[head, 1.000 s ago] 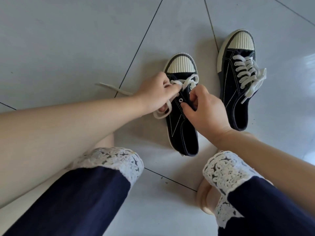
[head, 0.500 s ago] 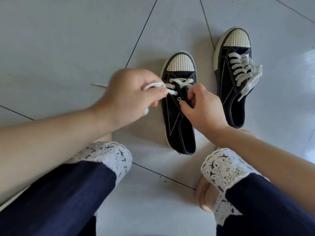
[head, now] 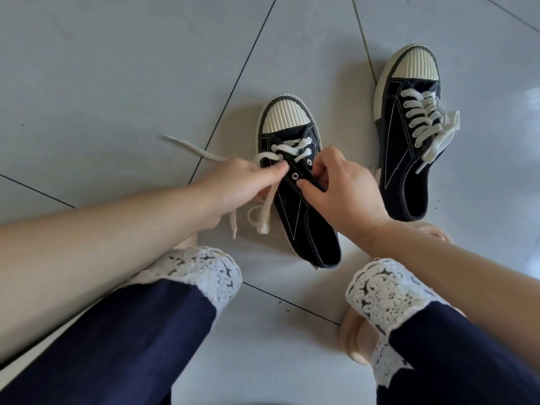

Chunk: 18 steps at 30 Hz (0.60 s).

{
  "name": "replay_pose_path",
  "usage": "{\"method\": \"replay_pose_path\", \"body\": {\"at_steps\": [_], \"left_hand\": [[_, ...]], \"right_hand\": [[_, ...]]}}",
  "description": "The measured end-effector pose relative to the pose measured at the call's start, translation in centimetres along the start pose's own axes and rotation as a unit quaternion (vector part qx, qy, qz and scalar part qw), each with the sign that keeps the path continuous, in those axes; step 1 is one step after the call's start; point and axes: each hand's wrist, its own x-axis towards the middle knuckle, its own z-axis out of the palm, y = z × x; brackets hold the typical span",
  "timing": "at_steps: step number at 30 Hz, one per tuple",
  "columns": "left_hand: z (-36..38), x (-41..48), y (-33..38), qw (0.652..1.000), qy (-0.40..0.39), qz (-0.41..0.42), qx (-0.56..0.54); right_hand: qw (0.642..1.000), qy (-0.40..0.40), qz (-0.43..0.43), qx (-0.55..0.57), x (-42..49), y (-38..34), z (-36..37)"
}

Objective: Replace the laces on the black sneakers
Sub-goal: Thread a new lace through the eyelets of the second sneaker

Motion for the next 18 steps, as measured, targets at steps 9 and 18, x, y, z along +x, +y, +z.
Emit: {"method": "replay_pose_path", "body": {"at_steps": [9,18], "left_hand": [[-0.1,3.5,1.6,0.915,0.174,-0.158,-0.327],[0.0,3.7,3.1,0.885,0.139,-0.075,-0.438]], "right_hand": [[1.0,-0.014,-0.009,0.011,-0.2,0.0,-0.4],[0.999,-0.031,0.013,0.04,-0.6,0.0,-0.6]]}}
